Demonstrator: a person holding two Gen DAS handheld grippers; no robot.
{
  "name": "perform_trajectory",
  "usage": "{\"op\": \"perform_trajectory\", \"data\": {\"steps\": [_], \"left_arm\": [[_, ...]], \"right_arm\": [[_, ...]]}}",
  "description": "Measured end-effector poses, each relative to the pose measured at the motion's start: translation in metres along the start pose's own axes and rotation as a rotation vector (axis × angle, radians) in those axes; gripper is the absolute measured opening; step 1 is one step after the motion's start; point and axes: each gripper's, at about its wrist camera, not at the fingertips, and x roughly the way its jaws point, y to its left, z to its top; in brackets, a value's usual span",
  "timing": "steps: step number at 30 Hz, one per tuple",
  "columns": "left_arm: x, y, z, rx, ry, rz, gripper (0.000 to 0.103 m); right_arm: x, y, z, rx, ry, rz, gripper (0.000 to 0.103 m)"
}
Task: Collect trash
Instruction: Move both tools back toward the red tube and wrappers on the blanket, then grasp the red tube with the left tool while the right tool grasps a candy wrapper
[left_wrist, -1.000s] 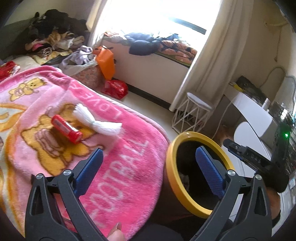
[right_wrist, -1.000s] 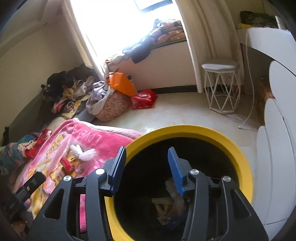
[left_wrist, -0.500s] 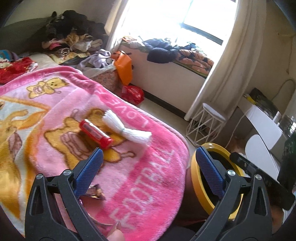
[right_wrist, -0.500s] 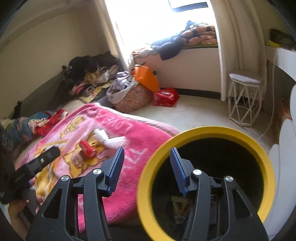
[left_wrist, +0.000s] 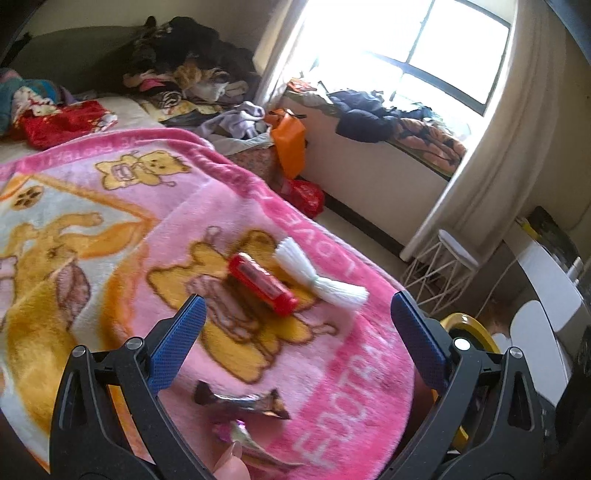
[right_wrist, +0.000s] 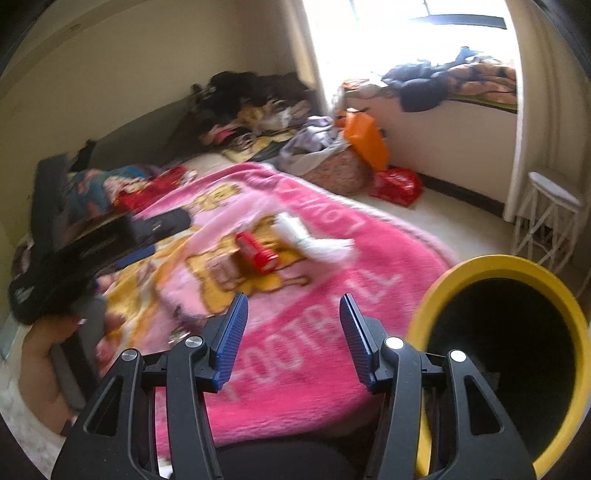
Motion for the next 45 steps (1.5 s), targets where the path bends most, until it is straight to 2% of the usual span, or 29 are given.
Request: {"op": "perform_trajectory", "data": {"steps": [5, 12, 20, 23, 27, 29, 32, 33, 40, 44, 45], "left_arm": [[0.007, 0.017, 0.007, -0.009, 0.012, 0.025, 0.092], [0.029, 0.036, 0.015, -0.022, 0.072, 0.052, 0.092], [0.068, 0.040, 0.024, -0.037, 0.178, 0.008, 0.092], [0.082, 0.039, 0.026, -0.054, 0.212, -0.017, 0.082], [0.108, 0.039, 0.023, -0.095, 0.288, -0.032, 0.079], [0.119, 0.039, 0.022, -0.106, 0.318, -0.036, 0.075], [0.135, 0.039, 0.020, -0.123, 0.366, -0.050, 0.070], [0.140, 0.040, 0.019, -0.135, 0.383, -0.052, 0.068], [0.156, 0.046, 0.015, -0.219, 0.407, -0.056, 0.063], [0.161, 0.051, 0.015, -0.256, 0.418, -0.039, 0.043], [0.161, 0.054, 0.014, -0.269, 0.419, -0.043, 0.042]], "right_arm": [[0.014, 0.026, -0.006, -0.052, 0.051, 0.068, 0.050], [0.034, 0.062, -0.018, -0.152, 0.142, 0.138, 0.050], [0.058, 0.084, -0.029, -0.203, 0.267, 0.181, 0.050], [0.068, 0.090, -0.032, -0.217, 0.314, 0.184, 0.050], [0.082, 0.091, -0.035, -0.208, 0.381, 0.179, 0.049], [0.088, 0.090, -0.035, -0.203, 0.407, 0.175, 0.045], [0.095, 0.089, -0.038, -0.193, 0.446, 0.189, 0.021], [0.097, 0.089, -0.040, -0.191, 0.458, 0.189, 0.019], [0.085, 0.094, -0.045, -0.217, 0.434, 0.203, 0.013], [0.076, 0.086, -0.047, -0.206, 0.417, 0.190, 0.012], [0.074, 0.084, -0.047, -0.204, 0.411, 0.185, 0.011]]}}
